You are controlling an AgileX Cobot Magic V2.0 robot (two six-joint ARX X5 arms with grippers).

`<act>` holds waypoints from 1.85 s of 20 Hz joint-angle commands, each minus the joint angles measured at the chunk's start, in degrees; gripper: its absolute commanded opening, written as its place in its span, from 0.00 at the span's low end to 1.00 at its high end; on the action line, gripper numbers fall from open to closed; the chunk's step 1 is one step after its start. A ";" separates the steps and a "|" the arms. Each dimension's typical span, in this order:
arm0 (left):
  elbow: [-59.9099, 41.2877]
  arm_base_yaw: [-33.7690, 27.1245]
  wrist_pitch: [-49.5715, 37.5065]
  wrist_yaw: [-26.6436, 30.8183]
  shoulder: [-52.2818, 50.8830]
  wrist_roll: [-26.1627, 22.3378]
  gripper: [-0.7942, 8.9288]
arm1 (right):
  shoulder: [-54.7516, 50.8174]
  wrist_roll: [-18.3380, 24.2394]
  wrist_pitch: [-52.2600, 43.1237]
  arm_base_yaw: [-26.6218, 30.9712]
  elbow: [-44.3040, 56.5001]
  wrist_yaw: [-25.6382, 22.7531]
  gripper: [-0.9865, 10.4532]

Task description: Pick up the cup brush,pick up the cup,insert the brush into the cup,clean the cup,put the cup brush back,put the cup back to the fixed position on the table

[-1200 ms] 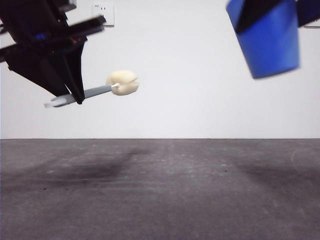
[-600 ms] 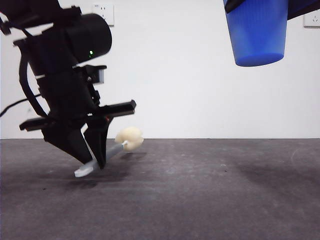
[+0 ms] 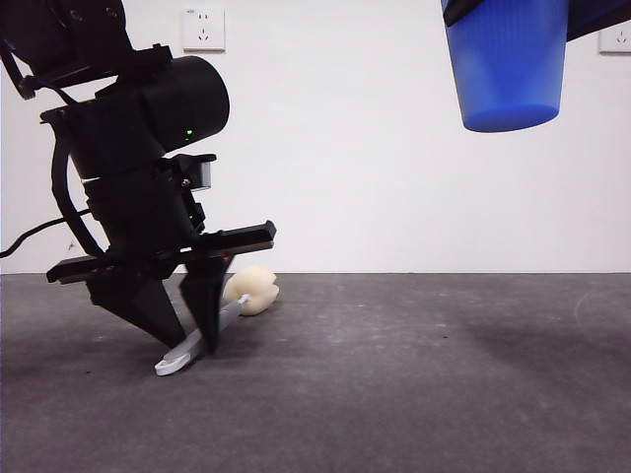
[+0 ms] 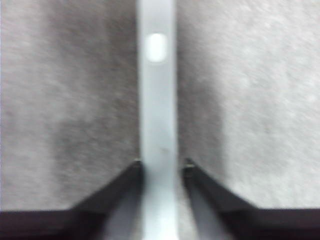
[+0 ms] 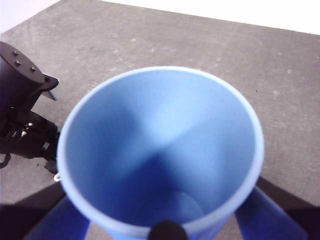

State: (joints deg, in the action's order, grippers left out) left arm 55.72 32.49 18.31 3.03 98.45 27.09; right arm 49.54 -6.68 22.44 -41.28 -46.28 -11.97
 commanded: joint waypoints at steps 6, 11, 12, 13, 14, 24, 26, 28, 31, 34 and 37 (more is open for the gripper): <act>-0.17 0.26 4.63 -1.68 -1.81 -0.39 0.44 | 8.41 -0.24 -7.76 0.00 -0.04 -0.04 0.07; -0.17 0.37 9.33 -2.34 -11.06 -4.35 0.44 | 19.23 1.29 -18.29 2.54 0.59 1.60 0.07; -0.17 0.42 10.54 -3.17 -14.21 -5.42 0.44 | 21.75 1.22 -21.92 3.58 1.33 3.19 0.07; -0.17 0.42 11.54 -3.61 -17.05 -6.29 0.44 | 23.85 1.14 -24.76 4.42 2.01 3.52 0.07; -0.17 0.44 12.96 -3.63 -20.65 -6.80 0.44 | 26.43 1.16 -28.24 5.35 3.04 4.76 0.07; -0.17 0.44 25.68 -3.17 -45.81 -9.35 0.44 | 45.48 4.70 -54.29 9.64 7.67 7.67 0.07; -0.17 0.44 27.30 -3.06 -47.56 -9.33 0.44 | 47.43 4.72 -57.61 10.71 7.67 8.66 0.07; -0.17 0.44 28.04 -3.10 -48.26 -9.33 0.44 | 49.11 5.14 -59.34 11.82 7.67 9.09 0.07; -0.17 0.44 28.09 -3.06 -48.37 -9.35 0.44 | 50.86 6.78 -59.80 12.41 7.67 9.29 0.07; -0.17 0.44 28.04 -2.86 -48.37 -9.35 0.44 | 51.30 6.75 -59.52 12.35 7.67 10.51 0.07; -0.17 0.44 28.09 -2.71 -48.37 -9.38 0.44 | 51.30 6.75 -56.89 12.31 7.67 10.29 0.12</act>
State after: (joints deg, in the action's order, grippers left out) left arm 55.83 32.80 46.50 0.27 50.22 18.44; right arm 99.96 -0.16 -36.18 -28.80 -39.24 -1.91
